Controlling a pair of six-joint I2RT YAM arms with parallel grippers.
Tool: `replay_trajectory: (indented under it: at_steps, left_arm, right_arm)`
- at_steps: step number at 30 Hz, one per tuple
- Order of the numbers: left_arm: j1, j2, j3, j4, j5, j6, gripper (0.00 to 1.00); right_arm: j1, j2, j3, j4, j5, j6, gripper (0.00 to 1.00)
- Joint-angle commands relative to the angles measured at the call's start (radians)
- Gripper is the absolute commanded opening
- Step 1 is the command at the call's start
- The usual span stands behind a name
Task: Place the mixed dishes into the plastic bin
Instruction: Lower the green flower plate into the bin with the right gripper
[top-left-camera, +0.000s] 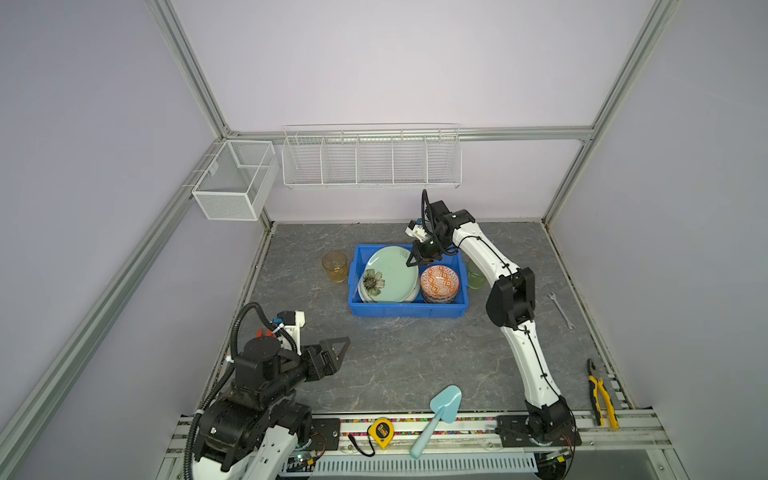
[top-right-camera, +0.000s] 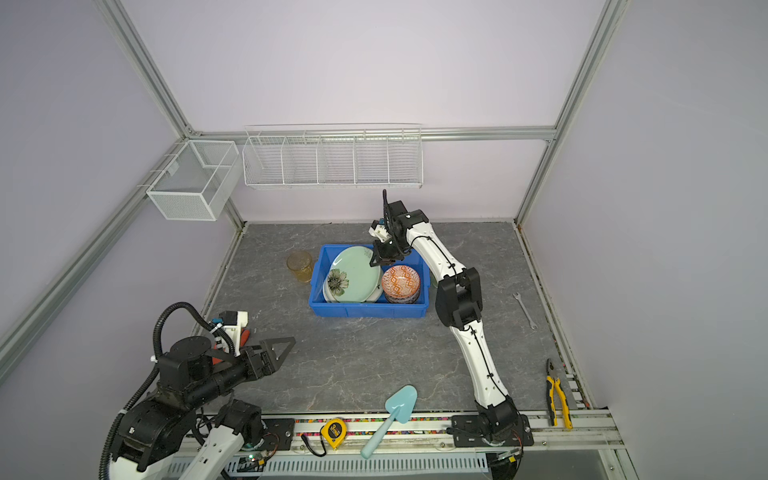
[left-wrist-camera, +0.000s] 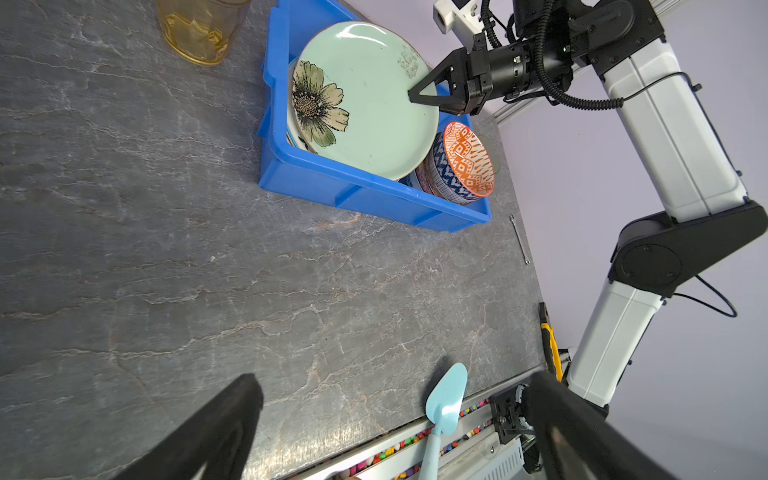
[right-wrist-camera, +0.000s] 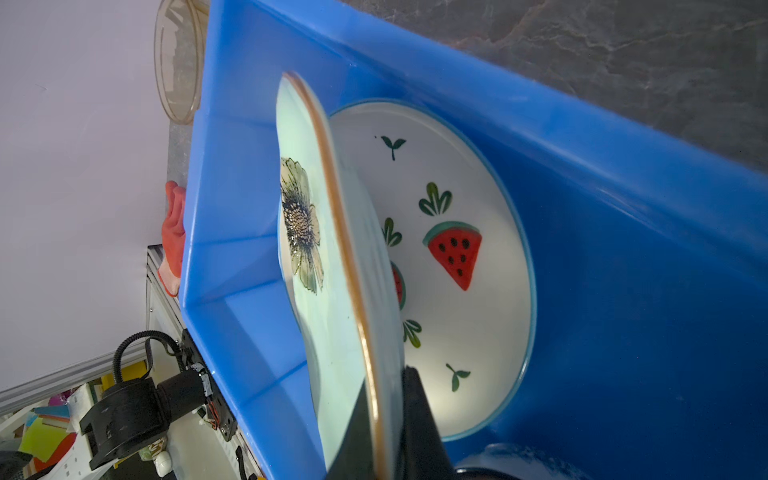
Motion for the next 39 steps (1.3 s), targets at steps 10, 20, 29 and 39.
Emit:
replay_trajectory:
  at_steps: [10,20,29,39]
  left_arm:
    - [0.003,0.018,-0.004,0.014,0.01,0.019,1.0]
    - [0.004,0.056,-0.027,0.063,0.03,0.024,1.0]
    - [0.002,0.073,-0.06,0.132,0.067,-0.018,1.0]
    - [0.003,0.104,-0.065,0.194,0.087,-0.044,1.0]
  right_arm:
    - [0.002,0.042,0.04,0.022,-0.089,-0.062,0.09]
    - [-0.013,0.069,0.031,0.041,-0.098,-0.07,0.2]
    - [-0.026,0.08,-0.002,0.068,-0.105,-0.076,0.24]
    - [-0.03,0.079,-0.034,0.085,-0.064,-0.081,0.27]
